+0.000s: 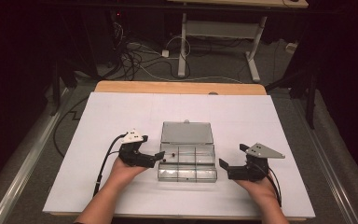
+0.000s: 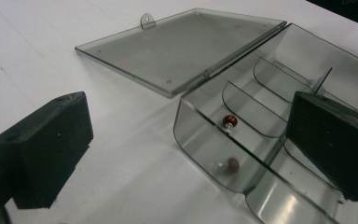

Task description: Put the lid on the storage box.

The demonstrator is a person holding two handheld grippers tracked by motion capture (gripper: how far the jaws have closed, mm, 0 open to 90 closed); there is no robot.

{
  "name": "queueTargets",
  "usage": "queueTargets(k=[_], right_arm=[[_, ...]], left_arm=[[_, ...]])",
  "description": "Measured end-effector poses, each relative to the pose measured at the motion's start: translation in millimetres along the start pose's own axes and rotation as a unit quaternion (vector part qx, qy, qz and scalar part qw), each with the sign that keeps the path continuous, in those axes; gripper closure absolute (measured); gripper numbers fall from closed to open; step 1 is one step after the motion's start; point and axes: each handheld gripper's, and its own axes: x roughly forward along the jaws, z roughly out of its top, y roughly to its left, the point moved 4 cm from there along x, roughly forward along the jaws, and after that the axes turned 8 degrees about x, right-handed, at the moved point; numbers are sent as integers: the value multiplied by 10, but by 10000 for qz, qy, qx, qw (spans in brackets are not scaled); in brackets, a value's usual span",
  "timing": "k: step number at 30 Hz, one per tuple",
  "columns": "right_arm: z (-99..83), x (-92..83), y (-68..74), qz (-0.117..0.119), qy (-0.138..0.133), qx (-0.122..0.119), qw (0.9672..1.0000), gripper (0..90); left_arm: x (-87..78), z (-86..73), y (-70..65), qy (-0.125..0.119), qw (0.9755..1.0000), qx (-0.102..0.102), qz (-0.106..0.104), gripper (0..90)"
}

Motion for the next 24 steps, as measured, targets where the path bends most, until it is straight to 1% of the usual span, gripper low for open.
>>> queueTargets(k=[7, 9, 11, 13, 17, 18, 20, 22, 23, 24], right_arm=[[119, 190, -47, 24, 125, 160, 9998, 34], [167, 250, -58, 13, 138, 188, 9997, 47], [216, 319, -62, 22, 167, 210, 9996, 59], [254, 388, -69, 9, 240, 239, 9994, 69], [285, 514, -104, -4, 342, 370, 9987, 105], [290, 546, -116, -18, 380, 384, 9985, 109], [306, 603, -127, 1, 424, 482, 9979, 122], [330, 669, -130, -97, 451, 395, 9982, 145], [342, 704, -125, -101, 470, 373, 9981, 153], [355, 737, -125, -69, 481, 402, 9980, 156]], left_arm=[[64, 152, 90, 81, 10000, -42, 35, 0], [88, 177, 118, 88, 9999, -79, 21, 0], [118, 197, 143, 88, 9999, -88, 52, 0], [152, 213, 163, 155, 9998, -103, 49, 0], [220, 254, 190, 211, 9997, -96, 40, 0], [236, 264, 201, 196, 9997, -124, 47, 0], [277, 275, 235, 249, 9995, -165, 46, 0], [329, 280, 267, 356, 9991, -213, 25, 0], [346, 284, 281, 395, 9990, -200, 76, 0], [369, 289, 293, 393, 9990, -225, 65, 0]])
